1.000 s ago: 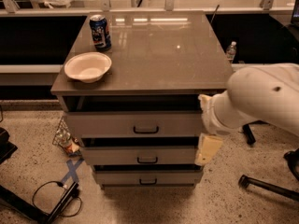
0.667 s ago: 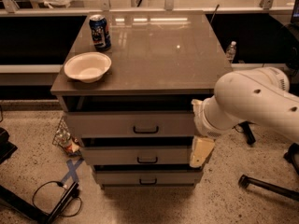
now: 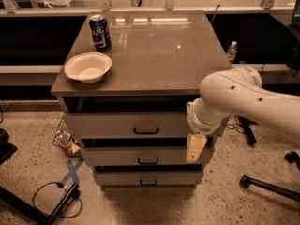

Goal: Open top drawer

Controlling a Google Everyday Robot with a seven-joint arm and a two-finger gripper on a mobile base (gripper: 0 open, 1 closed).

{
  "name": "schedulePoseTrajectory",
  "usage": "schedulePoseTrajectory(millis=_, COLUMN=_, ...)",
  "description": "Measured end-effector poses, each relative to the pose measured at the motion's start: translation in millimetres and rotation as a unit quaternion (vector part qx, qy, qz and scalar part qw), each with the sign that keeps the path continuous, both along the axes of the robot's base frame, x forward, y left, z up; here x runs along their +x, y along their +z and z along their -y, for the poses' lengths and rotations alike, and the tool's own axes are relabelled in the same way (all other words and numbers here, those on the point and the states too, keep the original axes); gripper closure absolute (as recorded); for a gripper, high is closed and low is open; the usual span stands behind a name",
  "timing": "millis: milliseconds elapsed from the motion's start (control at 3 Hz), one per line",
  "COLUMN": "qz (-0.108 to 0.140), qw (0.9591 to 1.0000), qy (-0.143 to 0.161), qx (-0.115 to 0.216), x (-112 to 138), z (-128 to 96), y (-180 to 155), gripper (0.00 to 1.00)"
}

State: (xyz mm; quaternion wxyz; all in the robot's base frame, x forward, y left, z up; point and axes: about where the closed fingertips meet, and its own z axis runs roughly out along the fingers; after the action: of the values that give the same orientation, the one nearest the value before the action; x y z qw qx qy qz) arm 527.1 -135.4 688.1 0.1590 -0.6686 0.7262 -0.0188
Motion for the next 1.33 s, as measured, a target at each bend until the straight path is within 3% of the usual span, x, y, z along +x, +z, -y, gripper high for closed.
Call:
schedulePoseTrajectory(millis=667, qz=-0.020, qw=0.9997, qy=0.001, qx=-0.012, x=28, z=4, y=-23, gripper=0.00)
schedulePoseTrajectory(millis=1000, qz=-0.025, qw=0.9996, qy=0.001, qx=-0.013, x=34, z=2, y=-31, gripper=0.18)
schedulePoseTrajectory(millis=1333, qz=-0.032, qw=0.9993, qy=-0.018, qx=-0.002, x=17, z=15, y=-36, gripper=0.49)
